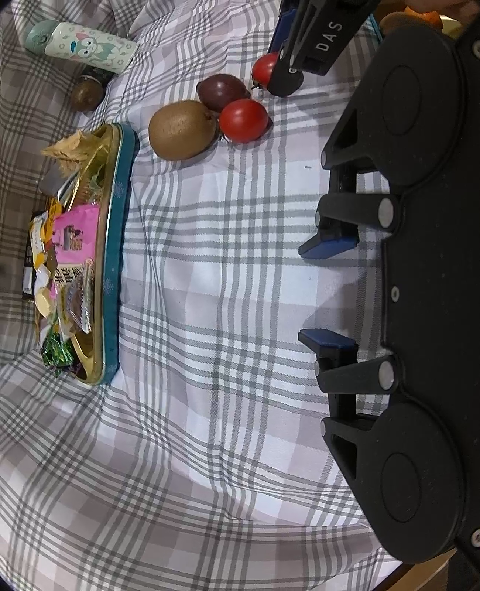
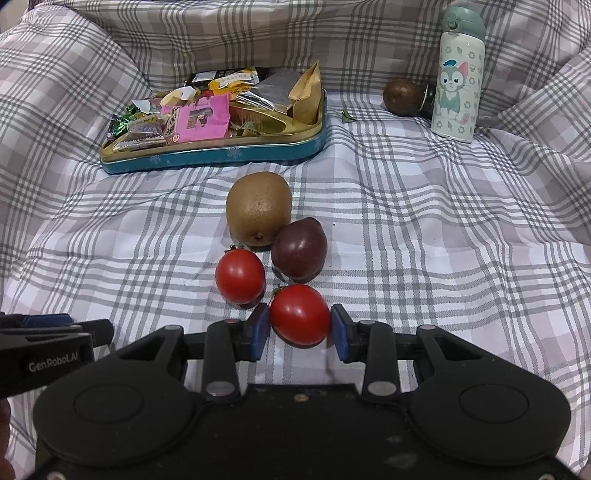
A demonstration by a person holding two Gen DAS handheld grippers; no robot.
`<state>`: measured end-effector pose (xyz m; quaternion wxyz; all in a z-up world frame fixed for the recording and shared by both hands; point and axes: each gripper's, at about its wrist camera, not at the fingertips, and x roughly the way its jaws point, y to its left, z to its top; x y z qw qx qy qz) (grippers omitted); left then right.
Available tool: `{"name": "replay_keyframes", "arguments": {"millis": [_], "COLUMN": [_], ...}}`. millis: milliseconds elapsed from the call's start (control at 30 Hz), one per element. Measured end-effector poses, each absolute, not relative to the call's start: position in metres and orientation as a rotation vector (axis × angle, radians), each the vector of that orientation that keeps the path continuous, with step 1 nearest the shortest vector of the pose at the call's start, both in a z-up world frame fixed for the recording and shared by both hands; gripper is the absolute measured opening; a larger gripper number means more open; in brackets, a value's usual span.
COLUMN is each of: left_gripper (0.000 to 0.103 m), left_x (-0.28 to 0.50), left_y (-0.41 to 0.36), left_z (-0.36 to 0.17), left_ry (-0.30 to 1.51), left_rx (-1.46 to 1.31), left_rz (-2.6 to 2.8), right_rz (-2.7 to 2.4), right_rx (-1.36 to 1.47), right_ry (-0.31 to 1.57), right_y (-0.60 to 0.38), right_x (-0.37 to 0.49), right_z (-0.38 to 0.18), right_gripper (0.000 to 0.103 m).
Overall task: Organize fruits
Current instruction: 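Close the right tool on a red cherry tomato, then close the left tool on the other red tomato while the right tool holds its tomato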
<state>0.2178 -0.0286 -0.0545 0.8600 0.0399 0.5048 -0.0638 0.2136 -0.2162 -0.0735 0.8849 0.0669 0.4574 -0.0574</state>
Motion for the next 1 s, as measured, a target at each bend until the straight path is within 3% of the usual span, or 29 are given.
{"name": "replay_keyframes", "arguments": {"millis": [1000], "left_gripper": [0.051], "left_x": [0.222], "left_y": [-0.128], "left_z": [-0.032], "left_ry": [0.950], "left_rx": [0.184], "left_rz": [-0.432], "right_rz": [-0.252], "right_rx": [0.289], "right_ry": [0.915], "right_y": [-0.277], "right_x": [0.178], "right_z": [-0.066], "right_gripper": [0.036]}}
